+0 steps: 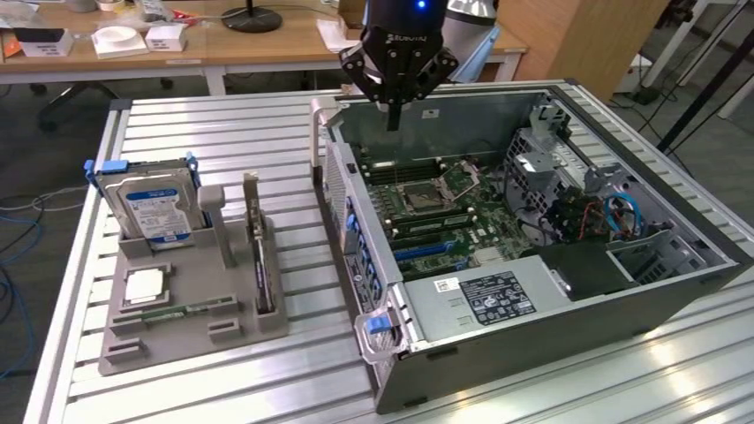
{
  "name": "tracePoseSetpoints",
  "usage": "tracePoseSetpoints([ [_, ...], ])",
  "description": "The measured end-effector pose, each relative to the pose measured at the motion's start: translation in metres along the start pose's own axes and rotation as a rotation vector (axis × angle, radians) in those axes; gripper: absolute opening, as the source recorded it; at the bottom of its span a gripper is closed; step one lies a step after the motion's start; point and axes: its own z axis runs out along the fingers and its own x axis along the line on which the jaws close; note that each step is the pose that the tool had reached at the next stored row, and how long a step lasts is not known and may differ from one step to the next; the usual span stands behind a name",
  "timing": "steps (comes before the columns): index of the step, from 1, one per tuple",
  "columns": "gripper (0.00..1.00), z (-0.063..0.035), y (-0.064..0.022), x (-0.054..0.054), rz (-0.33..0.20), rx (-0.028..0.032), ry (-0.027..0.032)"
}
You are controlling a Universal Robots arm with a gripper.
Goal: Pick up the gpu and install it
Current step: 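Reach for the gpu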
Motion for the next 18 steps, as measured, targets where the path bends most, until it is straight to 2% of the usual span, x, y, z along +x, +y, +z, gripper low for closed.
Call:
tracePoseSetpoints([
  [18,0.11,0.0003,-0.0005,0.007,0.0,0.0,0.0],
])
